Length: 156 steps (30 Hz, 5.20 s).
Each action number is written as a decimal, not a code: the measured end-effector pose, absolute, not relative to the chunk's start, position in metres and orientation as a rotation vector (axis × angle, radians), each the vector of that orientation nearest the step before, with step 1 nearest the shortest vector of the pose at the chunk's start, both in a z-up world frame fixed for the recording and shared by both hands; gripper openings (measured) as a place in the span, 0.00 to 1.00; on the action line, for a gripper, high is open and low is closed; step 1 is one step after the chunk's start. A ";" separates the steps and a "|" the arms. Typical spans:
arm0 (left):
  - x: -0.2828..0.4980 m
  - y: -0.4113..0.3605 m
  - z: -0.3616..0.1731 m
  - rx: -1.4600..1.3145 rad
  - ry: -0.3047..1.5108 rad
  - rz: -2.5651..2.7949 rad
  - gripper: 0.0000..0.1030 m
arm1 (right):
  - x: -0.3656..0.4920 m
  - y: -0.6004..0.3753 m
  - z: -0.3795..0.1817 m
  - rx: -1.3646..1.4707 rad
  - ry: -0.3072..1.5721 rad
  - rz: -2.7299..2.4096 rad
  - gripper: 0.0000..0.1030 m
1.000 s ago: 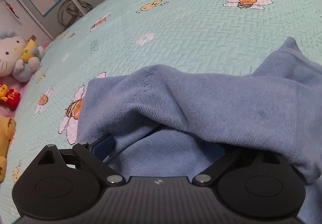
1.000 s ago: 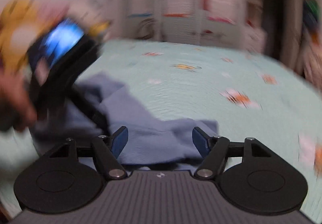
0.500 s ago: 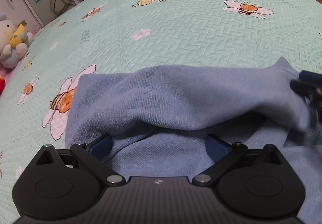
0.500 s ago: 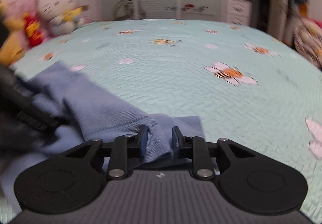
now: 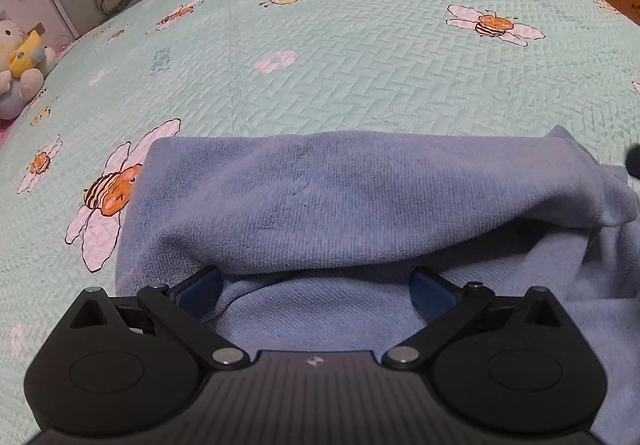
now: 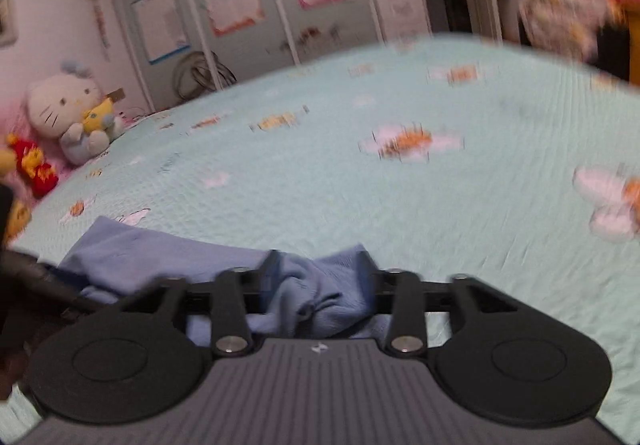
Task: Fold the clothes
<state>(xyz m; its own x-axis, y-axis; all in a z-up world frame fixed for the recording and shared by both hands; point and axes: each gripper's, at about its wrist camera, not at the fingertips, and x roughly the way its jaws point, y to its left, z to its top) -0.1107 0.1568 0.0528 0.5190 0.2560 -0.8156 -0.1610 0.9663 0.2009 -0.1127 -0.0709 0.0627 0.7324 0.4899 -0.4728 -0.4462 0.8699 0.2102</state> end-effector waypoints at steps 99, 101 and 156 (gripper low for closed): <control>-0.238 0.251 0.027 -0.525 0.916 0.199 0.94 | -0.136 0.071 0.056 -0.571 0.447 0.828 0.66; -0.234 0.249 0.030 -0.541 0.899 0.168 0.66 | -0.128 0.074 0.053 -0.524 0.480 0.823 0.52; -0.200 0.238 0.261 -0.060 0.325 0.295 0.21 | -0.104 -0.038 0.217 -0.051 0.119 0.559 0.10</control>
